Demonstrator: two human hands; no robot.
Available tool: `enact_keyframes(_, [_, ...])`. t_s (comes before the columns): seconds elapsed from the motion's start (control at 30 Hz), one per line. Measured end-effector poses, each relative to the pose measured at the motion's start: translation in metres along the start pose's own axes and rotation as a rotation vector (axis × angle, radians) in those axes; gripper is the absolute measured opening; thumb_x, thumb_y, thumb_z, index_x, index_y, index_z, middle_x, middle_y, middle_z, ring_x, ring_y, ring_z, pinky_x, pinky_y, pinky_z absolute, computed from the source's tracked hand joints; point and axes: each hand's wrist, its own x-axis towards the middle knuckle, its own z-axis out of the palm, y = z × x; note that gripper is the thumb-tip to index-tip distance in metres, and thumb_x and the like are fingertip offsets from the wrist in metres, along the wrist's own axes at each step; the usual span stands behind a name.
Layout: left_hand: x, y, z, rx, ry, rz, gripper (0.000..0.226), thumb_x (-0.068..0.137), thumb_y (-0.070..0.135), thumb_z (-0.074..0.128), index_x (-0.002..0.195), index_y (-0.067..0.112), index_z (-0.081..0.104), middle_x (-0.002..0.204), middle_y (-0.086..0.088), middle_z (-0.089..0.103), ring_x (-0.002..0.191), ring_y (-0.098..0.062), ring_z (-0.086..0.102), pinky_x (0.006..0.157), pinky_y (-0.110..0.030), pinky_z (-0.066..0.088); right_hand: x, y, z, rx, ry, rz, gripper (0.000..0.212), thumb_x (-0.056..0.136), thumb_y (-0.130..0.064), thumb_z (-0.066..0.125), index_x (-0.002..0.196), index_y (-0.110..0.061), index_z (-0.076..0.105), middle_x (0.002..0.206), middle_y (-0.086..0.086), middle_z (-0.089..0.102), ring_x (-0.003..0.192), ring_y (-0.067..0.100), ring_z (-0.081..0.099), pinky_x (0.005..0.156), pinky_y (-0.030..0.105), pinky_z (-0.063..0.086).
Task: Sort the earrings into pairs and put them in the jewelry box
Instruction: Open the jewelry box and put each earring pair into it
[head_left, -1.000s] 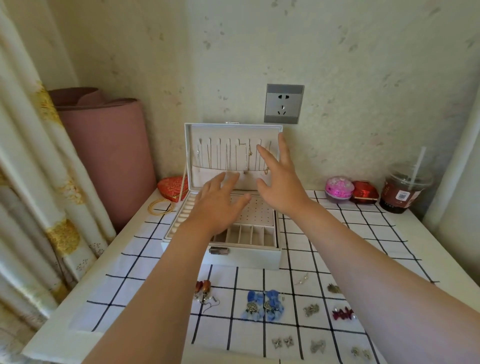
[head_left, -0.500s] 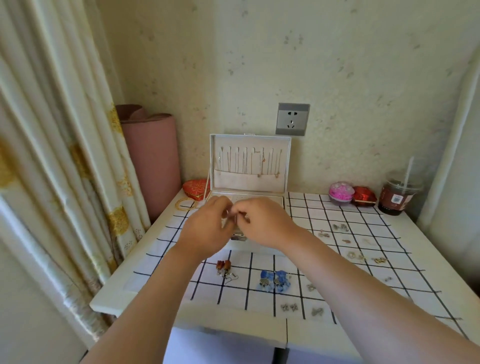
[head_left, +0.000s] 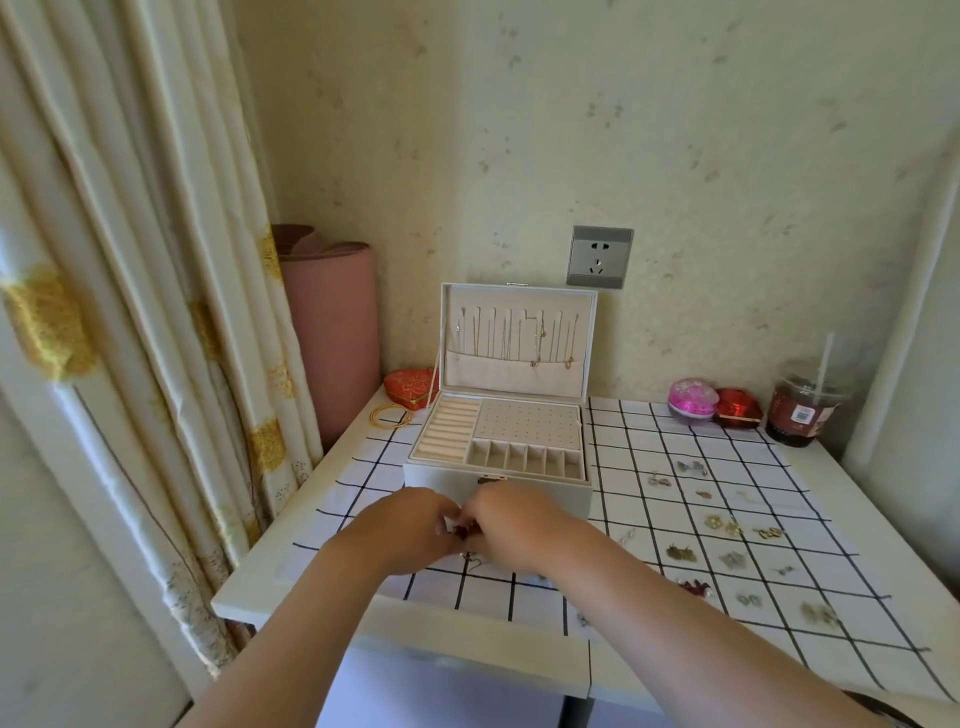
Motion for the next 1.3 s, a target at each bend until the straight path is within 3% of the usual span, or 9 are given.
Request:
enact_keyframes(0.17, [0.010,0.003,0.001,0.078,0.030,-0.062,0.018,0.082,0.044,0.072,0.092,0.030,0.076,0.090,0.007,0.072,0.087,-0.015,0.065,0.080,-0.029,0.053,0.005,0.004,0.000,0.005,0.004,0.025,0.007,0.086,-0.018,0.069,0.091,-0.015,0.073,0.082,0.005,0.066,0.075,0.027,0.062,0.063,0.037,0.054])
enact_keyframes(0.33, [0.013,0.008,-0.001,0.046,0.017,-0.062,0.013,0.077,0.036,0.076,0.080,0.035,0.063,0.089,0.011,0.069,0.087,-0.013,0.064,0.083,-0.031,0.054,-0.002,0.006,-0.017,0.159,-0.042,0.036,0.014,0.082,-0.021,0.073,0.093,-0.013,0.075,0.090,0.006,0.072,0.082,0.026,0.068,0.076,0.042,0.059])
enact_keyframes(0.4, [0.014,0.009,-0.009,-0.017,0.031,-0.053,0.016,0.077,0.027,0.075,0.078,0.035,0.061,0.088,0.011,0.068,0.085,-0.012,0.065,0.081,-0.030,0.055,-0.006,0.011,-0.033,0.271,0.024,0.021,0.013,0.085,-0.024,0.076,0.096,-0.017,0.076,0.094,-0.002,0.072,0.084,0.013,0.067,0.076,0.032,0.054])
enact_keyframes(0.53, [0.013,0.013,-0.027,-0.310,0.097,-0.057,0.015,0.082,0.017,0.073,0.089,0.022,0.061,0.090,0.002,0.073,0.066,-0.010,0.072,0.062,-0.025,0.053,-0.009,0.027,-0.062,0.572,0.202,0.076,0.021,0.088,-0.020,0.075,0.109,-0.020,0.074,0.089,-0.016,0.062,0.058,-0.014,0.057,0.062,0.012,0.041])
enact_keyframes(0.7, [0.019,0.008,-0.045,-0.497,0.242,-0.004,0.024,0.087,0.018,0.071,0.108,0.026,0.063,0.086,0.002,0.071,0.066,-0.012,0.072,0.068,-0.033,0.053,0.006,0.048,-0.065,0.702,0.374,0.160,0.028,0.093,-0.021,0.070,0.119,-0.030,0.070,0.107,-0.009,0.065,0.051,0.008,0.063,0.054,0.021,0.052])
enact_keyframes(0.8, [0.028,0.006,-0.049,-0.631,0.346,-0.003,0.021,0.088,0.014,0.071,0.108,0.019,0.069,0.090,-0.001,0.072,0.073,-0.014,0.072,0.058,-0.016,0.049,0.017,0.053,-0.064,0.709,0.380,0.163,0.029,0.091,-0.020,0.072,0.118,-0.031,0.068,0.108,-0.009,0.065,0.047,0.010,0.063,0.061,0.031,0.059])
enact_keyframes(0.97, [0.045,0.002,-0.048,-0.716,0.482,0.006,0.021,0.079,0.020,0.081,0.098,0.026,0.075,0.092,0.011,0.071,0.073,-0.006,0.059,0.074,-0.021,0.052,0.040,0.057,-0.067,0.705,0.346,0.171,0.021,0.086,-0.017,0.077,0.100,-0.031,0.069,0.100,-0.011,0.067,0.042,0.006,0.061,0.049,0.022,0.048])
enact_keyframes(1.07, [0.053,0.002,-0.048,-0.735,0.475,0.019,0.021,0.082,0.016,0.077,0.101,0.025,0.074,0.089,0.011,0.068,0.073,-0.004,0.056,0.082,-0.026,0.052,0.051,0.061,-0.067,0.685,0.306,0.169,0.021,0.084,-0.017,0.079,0.099,-0.030,0.070,0.100,-0.010,0.068,0.043,0.009,0.062,0.051,0.026,0.053])
enact_keyframes(1.3, [0.067,0.000,-0.042,-0.651,0.389,0.046,0.019,0.080,0.016,0.078,0.091,0.030,0.071,0.088,0.007,0.072,0.069,-0.004,0.061,0.076,-0.027,0.053,0.062,0.068,-0.059,0.711,0.256,0.171,0.024,0.081,-0.016,0.081,0.102,-0.024,0.073,0.097,-0.003,0.072,0.043,0.008,0.060,0.052,0.027,0.054])
